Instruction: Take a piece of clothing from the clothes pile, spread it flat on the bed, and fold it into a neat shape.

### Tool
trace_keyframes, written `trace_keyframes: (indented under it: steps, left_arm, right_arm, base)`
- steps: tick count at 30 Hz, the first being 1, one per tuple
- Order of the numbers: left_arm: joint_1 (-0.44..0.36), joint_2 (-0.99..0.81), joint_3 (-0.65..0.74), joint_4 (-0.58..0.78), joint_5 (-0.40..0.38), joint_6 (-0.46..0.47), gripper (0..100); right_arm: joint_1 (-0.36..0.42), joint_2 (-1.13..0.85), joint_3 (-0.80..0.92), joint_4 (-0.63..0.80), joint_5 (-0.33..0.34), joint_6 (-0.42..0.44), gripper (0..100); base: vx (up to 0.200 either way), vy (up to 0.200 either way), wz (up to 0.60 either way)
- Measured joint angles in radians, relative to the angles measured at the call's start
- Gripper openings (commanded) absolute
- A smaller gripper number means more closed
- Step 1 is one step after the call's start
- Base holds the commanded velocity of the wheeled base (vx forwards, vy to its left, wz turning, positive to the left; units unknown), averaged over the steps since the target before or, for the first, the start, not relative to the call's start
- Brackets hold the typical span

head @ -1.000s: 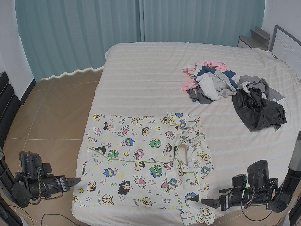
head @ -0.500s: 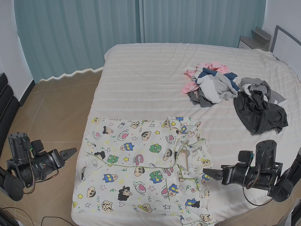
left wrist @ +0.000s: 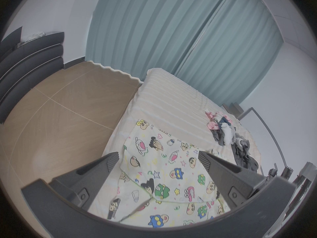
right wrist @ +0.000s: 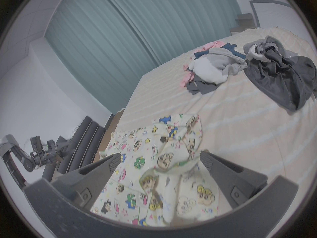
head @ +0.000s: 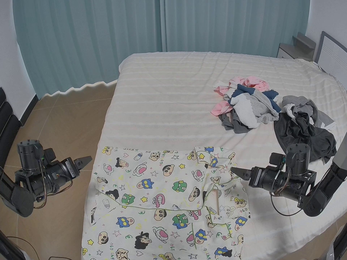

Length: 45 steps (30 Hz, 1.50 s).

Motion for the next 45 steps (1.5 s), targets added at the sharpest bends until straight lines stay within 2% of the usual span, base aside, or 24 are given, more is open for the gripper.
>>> trace_keyframes:
  steps: [3,7,11,15,20,25,32,38,45]
  left_arm:
    - [0.0,0.033,-0.034,0.0,0.019,-0.037,100]
    - [0.0,0.065,-0.072,0.001,0.025,-0.166,100]
    - [0.0,0.089,-0.093,0.003,0.019,-0.277,100]
    - [0.002,0.106,-0.089,0.001,-0.003,-0.324,100]
    - [0.006,0.118,-0.066,-0.003,-0.023,-0.349,100]
    - [0.007,0.129,-0.029,-0.044,-0.03,-0.358,100]
    - [0.007,0.144,0.018,-0.093,-0.033,-0.36,100]
    - [0.008,0.158,0.026,-0.094,-0.032,-0.36,100]
    - [0.008,0.171,0.031,-0.096,-0.032,-0.36,100]
  right_arm:
    - [-0.006,0.025,-0.071,0.011,-0.003,0.013,100]
    - [-0.01,0.057,-0.186,0.068,-0.007,0.051,100]
    - [-0.003,0.087,-0.327,0.197,-0.011,0.135,100]
    - [0.023,0.144,-0.458,0.347,-0.02,0.238,100]
    - [0.063,0.259,-0.543,0.374,-0.059,0.282,100]
    - [0.086,0.356,-0.614,0.362,-0.131,0.341,100]
    - [0.11,0.41,-0.647,0.383,-0.136,0.414,100]
    - [0.097,0.444,-0.72,0.394,-0.143,0.461,100]
    - [0.072,0.473,-0.829,0.432,-0.162,0.466,100]
  base:
    - [0.0,0.0,0.0]
    - [0.0,0.0,0.0]
    - [0.0,0.0,0.0]
    - [0.0,0.0,0.0]
    - [0.0,0.0,0.0]
    - [0.0,0.0,0.0]
    - [0.0,0.0,0.0]
    - [0.0,0.0,0.0]
    - [0.0,0.0,0.0]
